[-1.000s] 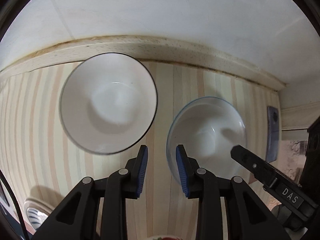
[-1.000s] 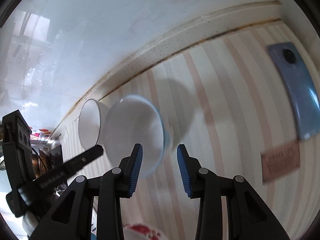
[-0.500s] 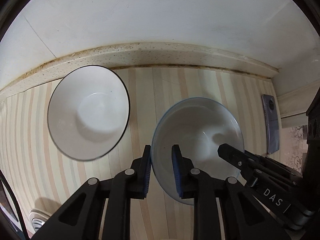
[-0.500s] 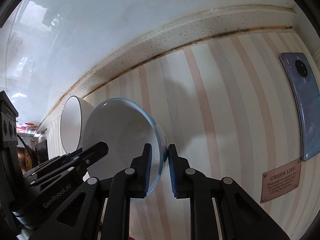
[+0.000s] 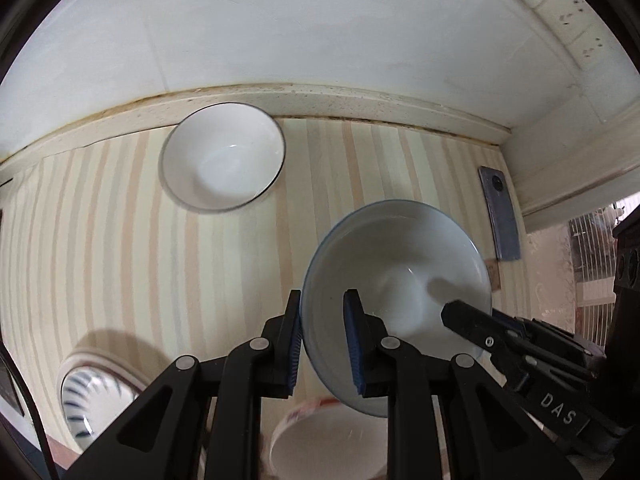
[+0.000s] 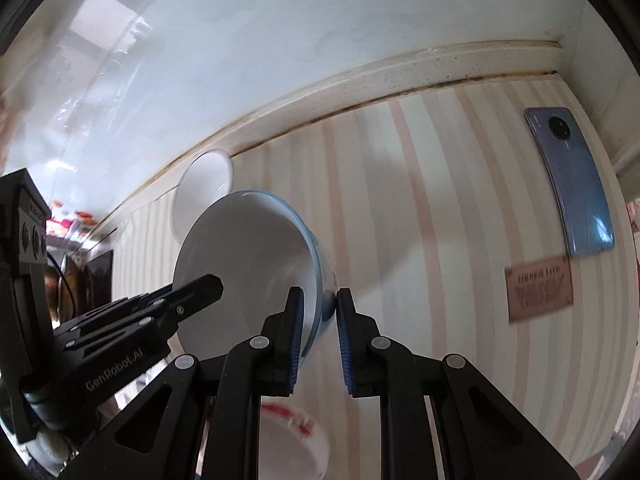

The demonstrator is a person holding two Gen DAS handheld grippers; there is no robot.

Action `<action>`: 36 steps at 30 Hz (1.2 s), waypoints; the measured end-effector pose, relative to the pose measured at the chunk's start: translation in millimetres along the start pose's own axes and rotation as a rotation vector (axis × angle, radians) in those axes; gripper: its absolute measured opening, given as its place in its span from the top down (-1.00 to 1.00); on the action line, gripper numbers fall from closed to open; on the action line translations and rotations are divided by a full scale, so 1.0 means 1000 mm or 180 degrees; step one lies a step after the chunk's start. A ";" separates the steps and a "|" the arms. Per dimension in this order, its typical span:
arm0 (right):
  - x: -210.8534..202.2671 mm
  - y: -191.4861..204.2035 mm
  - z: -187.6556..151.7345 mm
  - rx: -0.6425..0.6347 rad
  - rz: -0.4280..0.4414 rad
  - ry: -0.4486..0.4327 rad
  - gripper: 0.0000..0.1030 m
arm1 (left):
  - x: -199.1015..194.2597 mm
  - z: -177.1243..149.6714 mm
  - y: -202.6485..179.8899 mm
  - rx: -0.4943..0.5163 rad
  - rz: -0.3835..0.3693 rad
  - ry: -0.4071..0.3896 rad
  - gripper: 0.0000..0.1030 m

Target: Organize plates and bowls

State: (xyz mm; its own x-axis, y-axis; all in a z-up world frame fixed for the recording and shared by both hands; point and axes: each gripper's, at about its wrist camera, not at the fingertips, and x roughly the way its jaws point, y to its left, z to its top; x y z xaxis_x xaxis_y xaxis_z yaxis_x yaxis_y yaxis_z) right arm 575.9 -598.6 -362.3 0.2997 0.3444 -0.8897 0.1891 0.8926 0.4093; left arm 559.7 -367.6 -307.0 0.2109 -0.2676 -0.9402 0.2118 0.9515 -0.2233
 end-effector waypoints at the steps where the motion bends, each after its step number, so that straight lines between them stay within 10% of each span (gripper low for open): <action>1: -0.004 0.004 -0.006 -0.0022 0.0003 0.0006 0.64 | -0.004 -0.004 0.001 0.0002 0.0005 -0.0015 0.66; 20: -0.026 0.033 -0.127 -0.0143 0.0022 0.0234 0.64 | -0.019 -0.084 0.018 0.0086 -0.0046 0.0146 0.66; 36: 0.005 0.016 -0.141 -0.0088 0.0006 0.0471 0.64 | 0.014 -0.098 0.019 0.0112 0.0091 0.0374 0.65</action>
State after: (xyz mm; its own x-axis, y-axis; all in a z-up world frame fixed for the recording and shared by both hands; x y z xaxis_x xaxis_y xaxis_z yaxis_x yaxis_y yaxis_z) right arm 448.0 -541.4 -388.6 0.1586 0.3835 -0.9098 0.1623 0.8988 0.4071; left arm 472.7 -338.8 -349.7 0.1047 -0.2188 -0.9701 0.2409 0.9520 -0.1887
